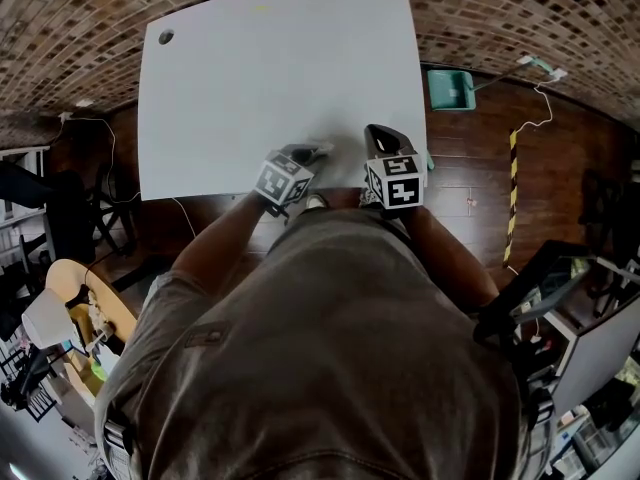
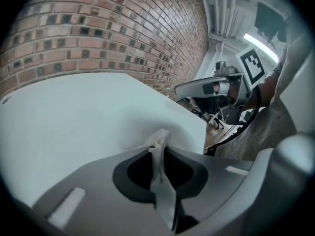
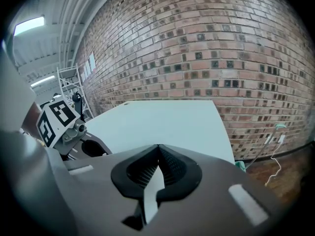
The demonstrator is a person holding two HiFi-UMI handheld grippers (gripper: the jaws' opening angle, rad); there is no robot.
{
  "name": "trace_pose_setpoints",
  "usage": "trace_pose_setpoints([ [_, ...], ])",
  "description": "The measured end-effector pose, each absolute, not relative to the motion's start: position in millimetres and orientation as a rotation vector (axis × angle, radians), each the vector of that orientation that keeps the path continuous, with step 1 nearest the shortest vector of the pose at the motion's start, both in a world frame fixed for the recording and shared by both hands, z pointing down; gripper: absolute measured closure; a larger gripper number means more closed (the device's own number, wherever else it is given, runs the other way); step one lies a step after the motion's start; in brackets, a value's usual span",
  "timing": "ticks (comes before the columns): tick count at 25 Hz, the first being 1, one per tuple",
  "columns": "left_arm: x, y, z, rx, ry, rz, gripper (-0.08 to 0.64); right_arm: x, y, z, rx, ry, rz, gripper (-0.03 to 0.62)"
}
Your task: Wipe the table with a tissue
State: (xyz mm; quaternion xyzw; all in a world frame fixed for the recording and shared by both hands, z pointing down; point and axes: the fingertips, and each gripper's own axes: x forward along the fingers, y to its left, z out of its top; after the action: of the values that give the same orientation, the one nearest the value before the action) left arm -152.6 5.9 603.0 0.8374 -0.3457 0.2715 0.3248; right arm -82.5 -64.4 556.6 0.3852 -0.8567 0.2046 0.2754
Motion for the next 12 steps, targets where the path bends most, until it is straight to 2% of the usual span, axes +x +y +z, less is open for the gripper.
trace_pose_setpoints([
  [6,-161.6,25.8,629.5,2.193,-0.819,0.771,0.522,-89.0,-55.5,552.9,1.053,-2.292,0.542,0.578],
  [12,-172.5,37.7,622.1,2.202,-0.831,0.687,0.523,-88.6,-39.8,549.8,1.072,-2.27,0.555,0.578],
])
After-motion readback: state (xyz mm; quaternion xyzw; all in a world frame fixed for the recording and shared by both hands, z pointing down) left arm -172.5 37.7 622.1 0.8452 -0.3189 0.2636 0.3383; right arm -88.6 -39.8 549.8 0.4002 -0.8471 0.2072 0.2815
